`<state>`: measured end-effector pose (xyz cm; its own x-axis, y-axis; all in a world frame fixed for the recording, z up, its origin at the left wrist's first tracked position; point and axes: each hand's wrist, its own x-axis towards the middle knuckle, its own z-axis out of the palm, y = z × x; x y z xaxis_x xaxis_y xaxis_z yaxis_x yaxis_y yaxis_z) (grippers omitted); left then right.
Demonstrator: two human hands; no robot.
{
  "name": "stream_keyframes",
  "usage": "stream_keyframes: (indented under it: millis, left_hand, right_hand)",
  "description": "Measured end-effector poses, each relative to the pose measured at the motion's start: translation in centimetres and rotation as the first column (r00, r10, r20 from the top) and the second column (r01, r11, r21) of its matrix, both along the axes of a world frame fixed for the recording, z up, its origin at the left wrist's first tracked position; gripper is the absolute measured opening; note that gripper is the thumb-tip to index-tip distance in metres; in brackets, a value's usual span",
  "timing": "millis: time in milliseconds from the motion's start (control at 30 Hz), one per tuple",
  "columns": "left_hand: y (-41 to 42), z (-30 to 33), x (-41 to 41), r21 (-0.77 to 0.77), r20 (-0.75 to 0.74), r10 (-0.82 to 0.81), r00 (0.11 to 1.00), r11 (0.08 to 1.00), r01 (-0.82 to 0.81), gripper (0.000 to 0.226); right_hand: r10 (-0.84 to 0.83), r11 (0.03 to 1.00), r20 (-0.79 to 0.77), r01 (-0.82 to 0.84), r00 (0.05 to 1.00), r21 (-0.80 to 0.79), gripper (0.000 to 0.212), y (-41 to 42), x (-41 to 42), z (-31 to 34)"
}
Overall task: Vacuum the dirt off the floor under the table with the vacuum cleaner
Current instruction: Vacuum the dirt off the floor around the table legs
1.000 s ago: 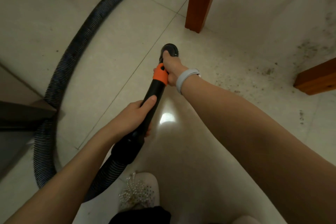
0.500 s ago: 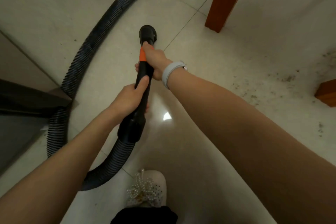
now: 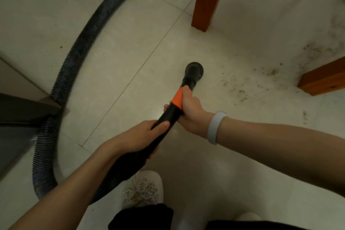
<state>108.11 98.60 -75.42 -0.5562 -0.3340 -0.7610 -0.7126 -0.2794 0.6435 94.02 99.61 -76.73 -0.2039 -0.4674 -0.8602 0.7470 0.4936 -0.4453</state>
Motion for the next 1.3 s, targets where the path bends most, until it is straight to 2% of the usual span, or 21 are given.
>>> stream_keyframes:
  millis: [167,333,500,633,733,800,867,967,1067,1300]
  left_hand:
    - [0.5,0.6,-0.7,0.145,-0.011,-0.135,0.991,0.980,0.135,0.046]
    - [1.6,0.4,-2.7,0.213,-0.017,-0.238,0.971,0.948,0.236,0.044]
    - [3.9,-0.6,-4.2,0.168,-0.053,-0.330,0.943,0.928,0.334,0.031]
    - [4.6,-0.9,-3.5,0.065,-0.016,-0.228,0.973,0.971,0.229,0.028]
    - [4.3,-1.4,-2.8,-0.089,0.047,-0.055,0.997,0.994,0.059,0.028]
    - [3.7,-1.7,-2.5,-0.156,0.057,0.065,0.996,0.986,-0.056,0.032]
    - [2.8,-1.6,-2.5,-0.174,0.043,0.150,0.988,0.975,-0.141,0.037]
    - [1.3,-0.9,-3.3,-0.154,0.041,0.165,0.986,0.976,-0.157,0.039]
    - [0.5,-0.2,-4.3,-0.094,0.038,0.096,0.995,0.991,-0.092,0.040]
    - [2.9,-0.7,-5.9,-0.058,0.042,-0.202,0.979,0.977,0.204,0.039]
  right_hand:
    - [-0.112,0.992,0.004,0.112,0.994,0.053,0.043,3.9,-1.0,1.2]
    - [-0.171,0.982,0.022,0.169,0.985,0.081,0.048,7.5,-2.8,1.8]
    - [-0.211,0.971,0.017,0.207,0.977,0.118,0.048,10.5,-4.1,1.4]
    - [-0.132,0.985,-0.045,0.136,0.990,0.102,0.039,9.1,-3.5,0.6]
    - [-0.058,0.997,-0.054,0.060,0.997,0.047,0.029,6.0,-2.7,-0.1]
    - [-0.012,1.000,-0.056,0.014,0.998,0.021,0.030,4.0,-2.2,-0.2]
    - [0.017,1.000,-0.049,-0.016,0.999,0.007,0.032,2.5,-2.1,0.0]
    - [-0.007,0.999,-0.006,0.006,1.000,-0.032,0.029,1.0,-2.5,0.6]
    - [-0.077,0.996,-0.003,0.076,0.997,-0.041,0.029,0.9,-3.3,1.0]
    - [-0.184,0.981,-0.018,0.185,0.983,0.054,0.034,7.0,-5.4,-0.1]
